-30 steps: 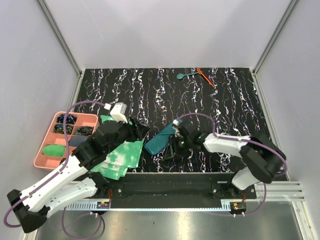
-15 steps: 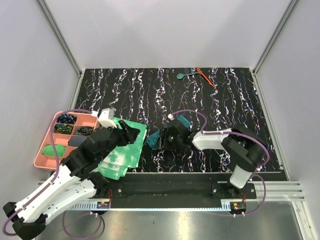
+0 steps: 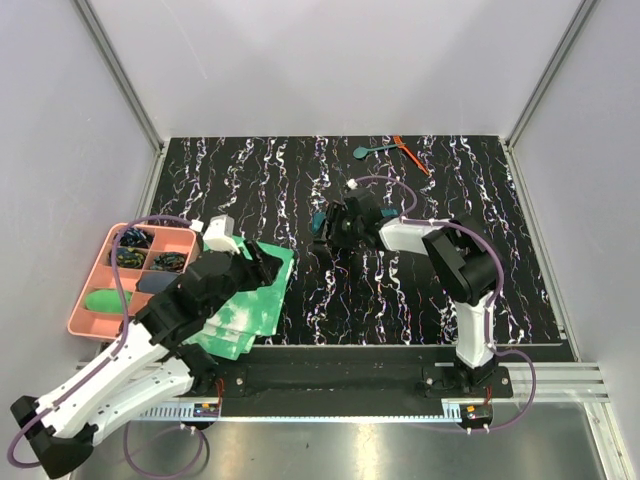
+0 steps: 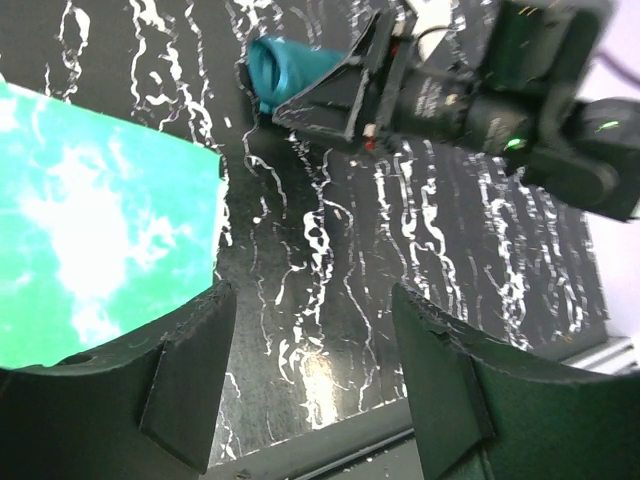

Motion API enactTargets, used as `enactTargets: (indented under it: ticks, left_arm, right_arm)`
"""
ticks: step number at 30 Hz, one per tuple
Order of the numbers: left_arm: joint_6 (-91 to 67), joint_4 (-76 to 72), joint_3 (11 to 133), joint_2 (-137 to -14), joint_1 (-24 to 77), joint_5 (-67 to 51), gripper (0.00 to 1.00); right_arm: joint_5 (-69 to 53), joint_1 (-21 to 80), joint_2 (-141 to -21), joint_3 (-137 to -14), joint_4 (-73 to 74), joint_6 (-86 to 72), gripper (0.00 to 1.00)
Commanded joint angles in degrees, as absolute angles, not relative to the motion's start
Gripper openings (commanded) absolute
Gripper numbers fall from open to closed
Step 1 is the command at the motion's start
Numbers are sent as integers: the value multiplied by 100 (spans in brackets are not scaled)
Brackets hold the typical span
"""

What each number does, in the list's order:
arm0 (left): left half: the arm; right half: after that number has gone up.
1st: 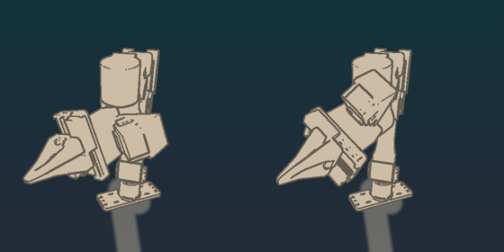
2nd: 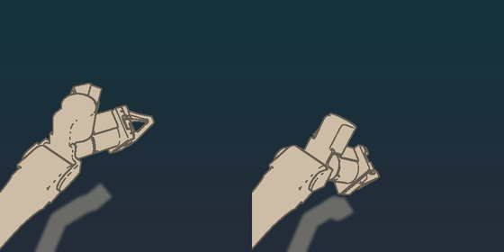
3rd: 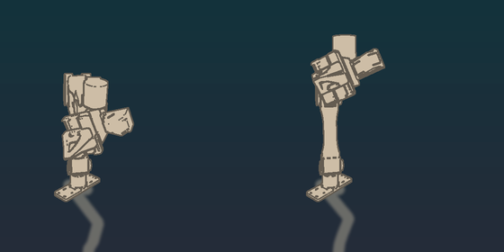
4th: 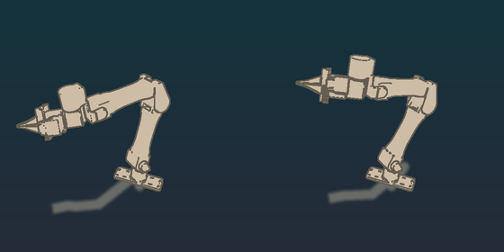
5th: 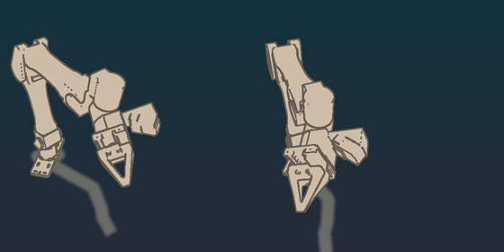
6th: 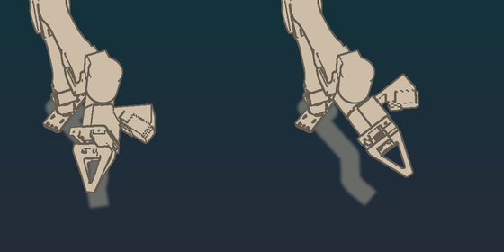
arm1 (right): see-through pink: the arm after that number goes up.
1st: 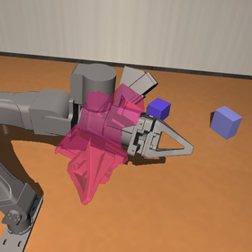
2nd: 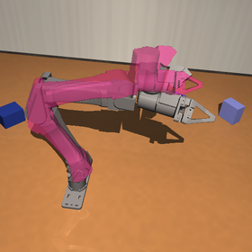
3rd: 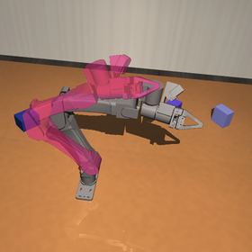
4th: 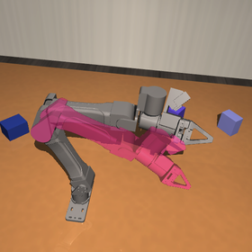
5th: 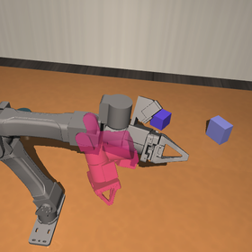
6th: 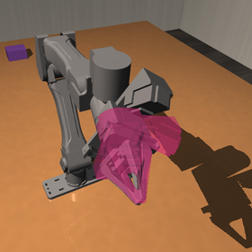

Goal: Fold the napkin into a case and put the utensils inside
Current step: Move the smaller rectangle folded napkin to the center of the board, then move the smaller rectangle-folded napkin to the center of the board.

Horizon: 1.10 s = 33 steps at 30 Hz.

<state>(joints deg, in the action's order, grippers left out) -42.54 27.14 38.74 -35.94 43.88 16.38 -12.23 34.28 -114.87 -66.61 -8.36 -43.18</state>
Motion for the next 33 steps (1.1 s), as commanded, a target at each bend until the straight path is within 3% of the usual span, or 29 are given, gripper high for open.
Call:
enactTargets:
  ticks: [1,5,12,15,18,20,24,33]
  left_arm:
    - [-4412,2033,4078,-4015,4141,1627,67]
    - [-4561,1171,4288,-4885,3710,584,67]
    - [-4790,-112,5334,-7746,3270,-631,64]
    - [-4869,-614,5808,-8845,3217,-949,56]
    - [-4860,-747,6432,-9797,3112,-1124,49]
    - [-4808,-730,6923,-10455,3041,-1352,43]
    - [-4948,-633,7391,-11249,2787,-1775,34]
    - [-5027,-738,7023,-11602,2540,-1723,35]
  right_arm:
    - [-1747,3332,-11365,-7162,-107,-3701,63]
    - [-2293,2954,-10638,-6778,193,-3779,63]
    - [-2601,1918,-9457,-5758,466,-3419,64]
    - [-2988,1284,-9562,-5914,457,-3191,55]
    - [-3427,959,-9922,-6266,492,-3067,35]
    - [-3489,836,-10115,-6415,492,-3067,30]
    - [-3446,721,-10371,-6530,483,-3006,24]
    - [-3296,712,-11153,-6759,317,-2716,18]
